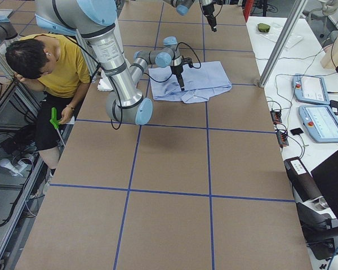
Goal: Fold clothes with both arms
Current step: 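Move the right gripper to the shirt corner nearest the robot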
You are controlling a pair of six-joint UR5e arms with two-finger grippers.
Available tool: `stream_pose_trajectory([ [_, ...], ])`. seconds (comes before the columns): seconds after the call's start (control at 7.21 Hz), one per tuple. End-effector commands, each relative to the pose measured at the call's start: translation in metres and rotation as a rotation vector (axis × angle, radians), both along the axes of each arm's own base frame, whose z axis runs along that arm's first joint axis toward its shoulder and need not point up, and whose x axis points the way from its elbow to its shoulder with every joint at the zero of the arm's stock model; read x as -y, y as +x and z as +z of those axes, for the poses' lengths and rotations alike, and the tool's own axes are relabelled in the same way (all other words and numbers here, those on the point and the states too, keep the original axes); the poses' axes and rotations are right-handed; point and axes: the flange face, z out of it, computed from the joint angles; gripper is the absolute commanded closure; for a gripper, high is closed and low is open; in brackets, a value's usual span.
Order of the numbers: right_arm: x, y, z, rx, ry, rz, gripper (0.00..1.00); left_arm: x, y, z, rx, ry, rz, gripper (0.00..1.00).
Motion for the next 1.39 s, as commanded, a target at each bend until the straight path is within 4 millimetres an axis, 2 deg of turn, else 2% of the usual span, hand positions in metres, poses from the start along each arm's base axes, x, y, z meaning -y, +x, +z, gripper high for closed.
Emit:
stream_pose_trajectory([
  [0.0, 0.063, 0.034, 0.022, -0.033, 0.004, -0.006, 0.00, -0.001, 0.000, -0.001, -0.003, 0.001, -0.001, 0.50],
  [0.14, 0.086, 0.053, 0.047, -0.082, 0.011, -0.017, 0.00, -0.001, 0.001, -0.001, -0.002, -0.002, -0.002, 0.50],
  [0.28, 0.098, 0.075, 0.078, -0.102, 0.017, -0.031, 0.00, -0.001, -0.001, -0.001, -0.003, -0.001, -0.003, 0.50],
  [0.42, 0.103, 0.082, 0.075, -0.065, 0.004, -0.045, 0.00, -0.001, 0.000, -0.001, -0.003, -0.002, -0.003, 0.49],
  [0.69, 0.106, 0.081, 0.062, -0.042, 0.007, -0.032, 0.00, -0.001, -0.001, -0.003, -0.006, -0.001, -0.004, 0.49],
  [0.83, 0.106, 0.083, 0.035, 0.014, -0.006, 0.024, 0.00, -0.006, -0.003, -0.013, -0.027, -0.004, -0.015, 0.49],
  [0.97, 0.098, 0.088, 0.023, 0.071, -0.049, 0.102, 0.00, -0.007, -0.001, -0.017, -0.042, -0.019, -0.020, 0.49],
  [1.11, 0.063, 0.092, -0.004, 0.180, -0.109, 0.187, 0.00, -0.008, -0.002, -0.017, -0.048, -0.030, -0.025, 0.49],
  [1.25, 0.024, 0.094, -0.006, 0.285, -0.250, 0.341, 0.00, -0.007, 0.001, -0.013, -0.041, -0.032, -0.019, 0.49],
])
